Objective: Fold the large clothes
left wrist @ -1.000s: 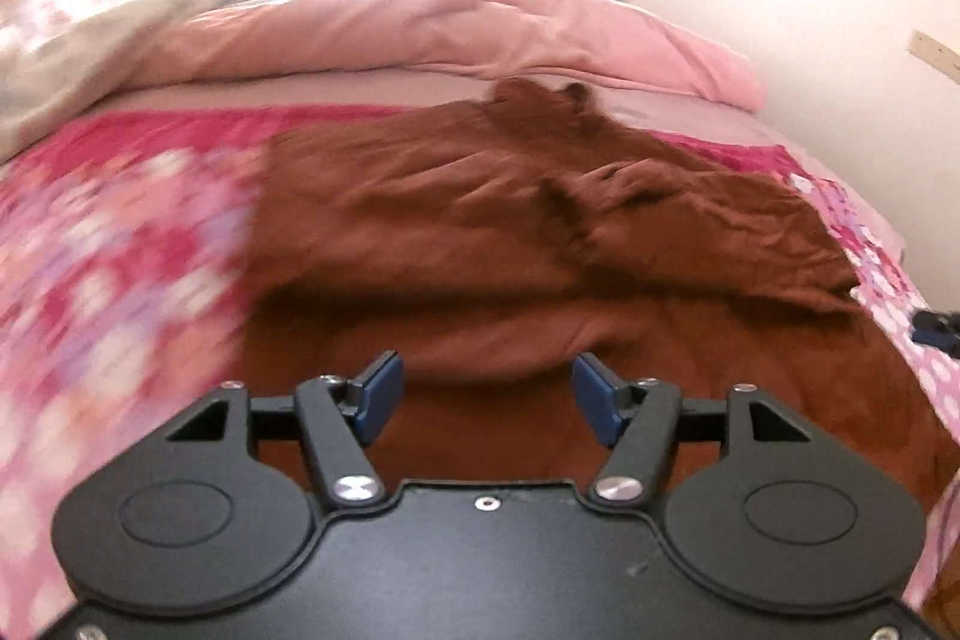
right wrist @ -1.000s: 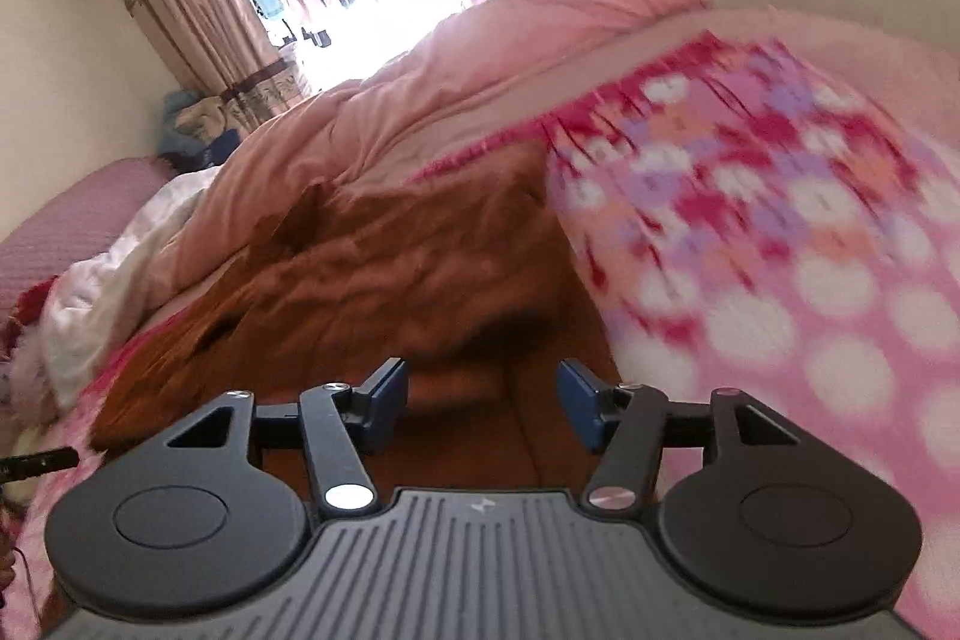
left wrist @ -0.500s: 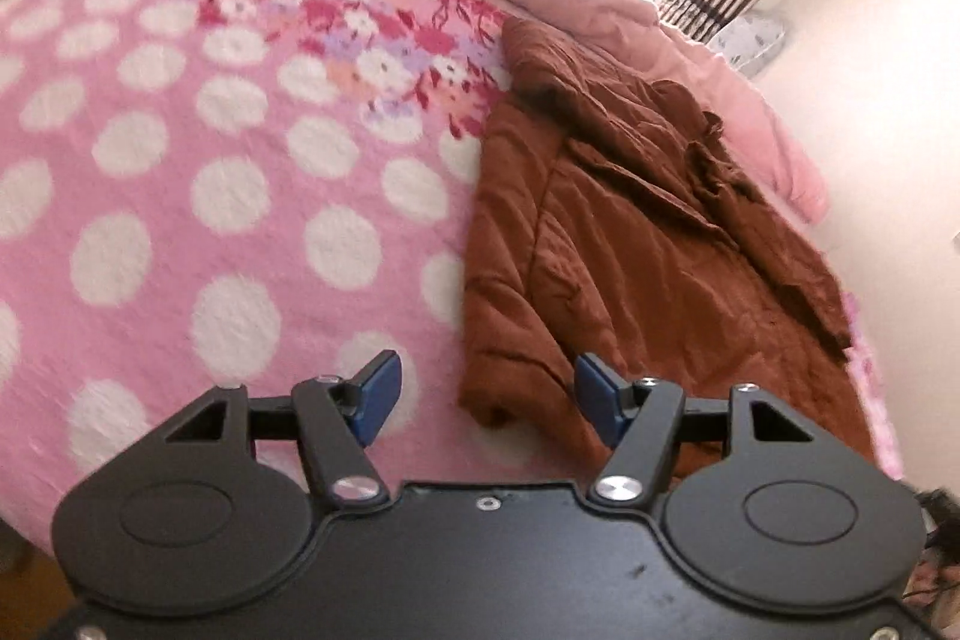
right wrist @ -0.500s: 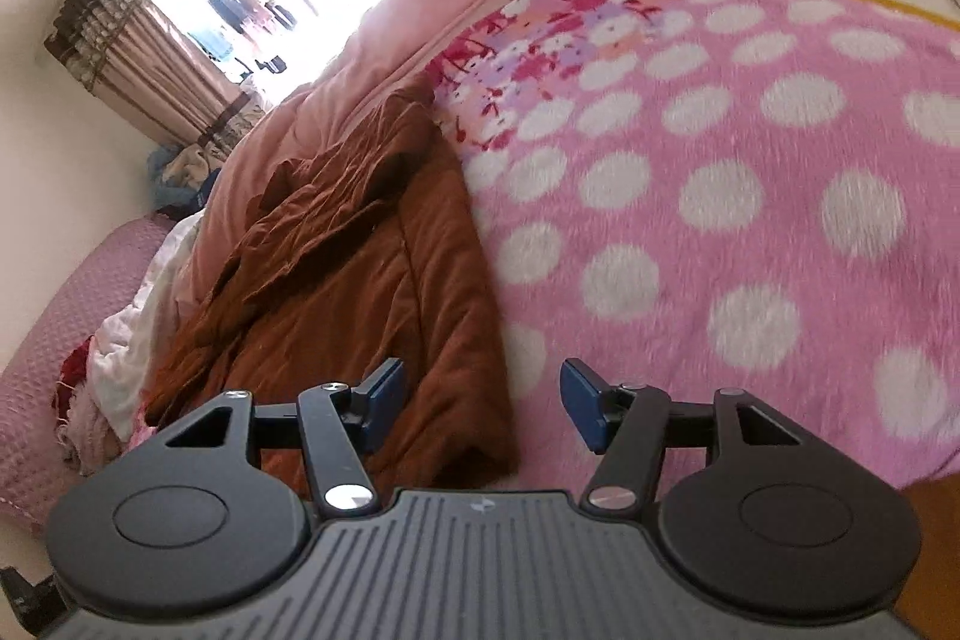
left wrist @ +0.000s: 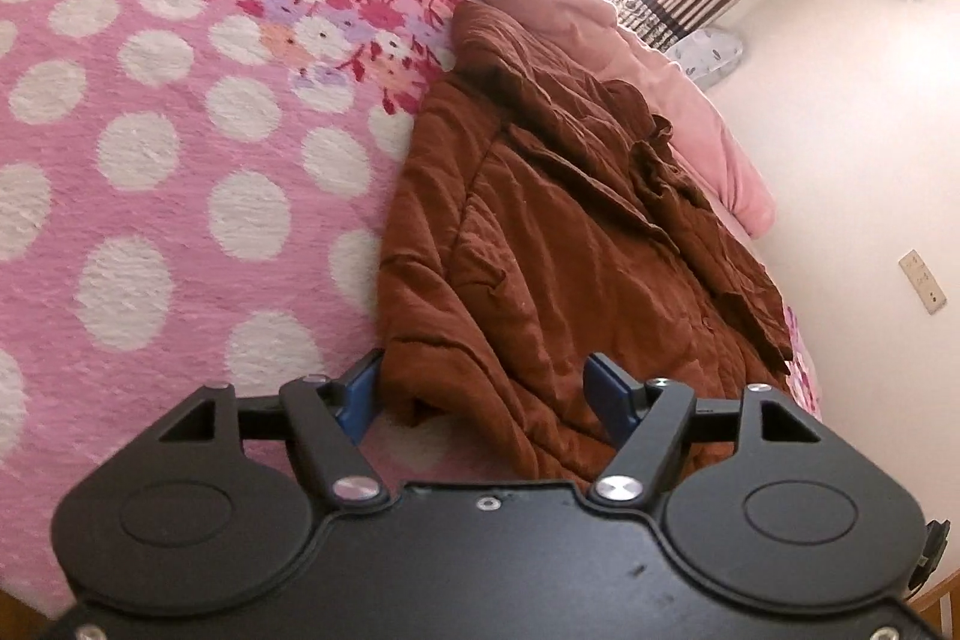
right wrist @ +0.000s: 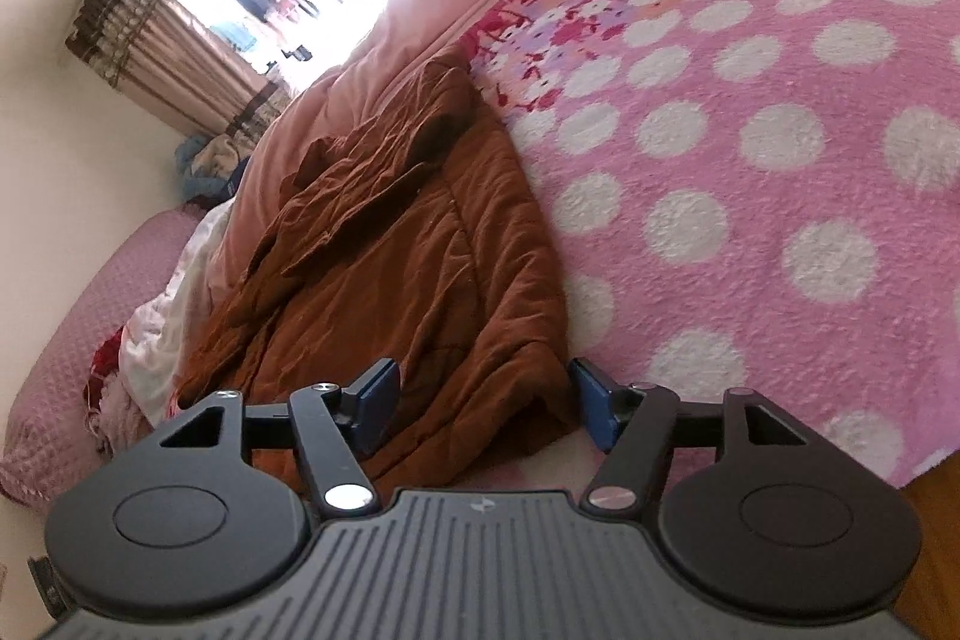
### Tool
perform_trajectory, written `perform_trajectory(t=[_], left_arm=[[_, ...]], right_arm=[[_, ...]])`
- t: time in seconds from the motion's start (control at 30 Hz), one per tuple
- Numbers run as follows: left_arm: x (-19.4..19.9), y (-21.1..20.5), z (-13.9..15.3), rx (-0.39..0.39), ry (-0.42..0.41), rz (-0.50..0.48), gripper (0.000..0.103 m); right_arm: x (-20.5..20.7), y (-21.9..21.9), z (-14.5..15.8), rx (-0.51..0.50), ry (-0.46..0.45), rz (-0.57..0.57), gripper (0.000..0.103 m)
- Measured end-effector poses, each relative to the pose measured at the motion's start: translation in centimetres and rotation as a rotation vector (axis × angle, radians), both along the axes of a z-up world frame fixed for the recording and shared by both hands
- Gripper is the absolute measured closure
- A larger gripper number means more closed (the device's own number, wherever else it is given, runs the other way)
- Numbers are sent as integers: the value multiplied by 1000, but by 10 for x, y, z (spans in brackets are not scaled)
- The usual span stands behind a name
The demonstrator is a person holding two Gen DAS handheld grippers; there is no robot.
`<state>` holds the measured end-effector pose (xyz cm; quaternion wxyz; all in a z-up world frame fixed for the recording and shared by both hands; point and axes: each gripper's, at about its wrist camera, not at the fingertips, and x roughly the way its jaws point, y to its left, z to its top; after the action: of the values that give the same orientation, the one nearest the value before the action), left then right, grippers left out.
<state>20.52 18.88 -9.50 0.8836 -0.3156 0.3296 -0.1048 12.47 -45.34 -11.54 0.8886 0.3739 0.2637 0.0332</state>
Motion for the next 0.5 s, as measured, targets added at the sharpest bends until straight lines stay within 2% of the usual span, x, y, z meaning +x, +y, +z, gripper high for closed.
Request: perform_trajectory(t=[0.17, 0.23, 0.3, 0.33, 0.37, 0.4, 0.43, 0.47, 0.5], left_arm=[[10, -1, -1, -8, 3, 12, 31], [12, -3, 1, -10, 14, 15, 37], [14, -6, 1, -1, 20, -5, 39], [15, -8, 1, 0, 21, -33, 40], [15, -10, 1, 1, 20, -47, 41], [15, -12, 0, 9, 18, -55, 49], [16, -15, 0, 26, 22, -60, 68], [18, -16, -2, 35, 35, -59, 81], [21, -15, -5, 19, 51, -60, 86]], right_arm=[[6, 0, -3, 33, -16, 1, 26], [8, -3, -5, 77, -16, -15, 27], [7, -2, -6, 83, -5, -16, 40], [6, -1, -7, 80, 8, -6, 54], [5, 0, -9, 79, 25, 15, 63], [4, 1, -11, 82, 26, 37, 64], [2, 0, -13, 91, 24, 45, 69], [1, -1, -15, 99, 25, 40, 74], [0, -4, -17, 117, 25, 34, 76]])
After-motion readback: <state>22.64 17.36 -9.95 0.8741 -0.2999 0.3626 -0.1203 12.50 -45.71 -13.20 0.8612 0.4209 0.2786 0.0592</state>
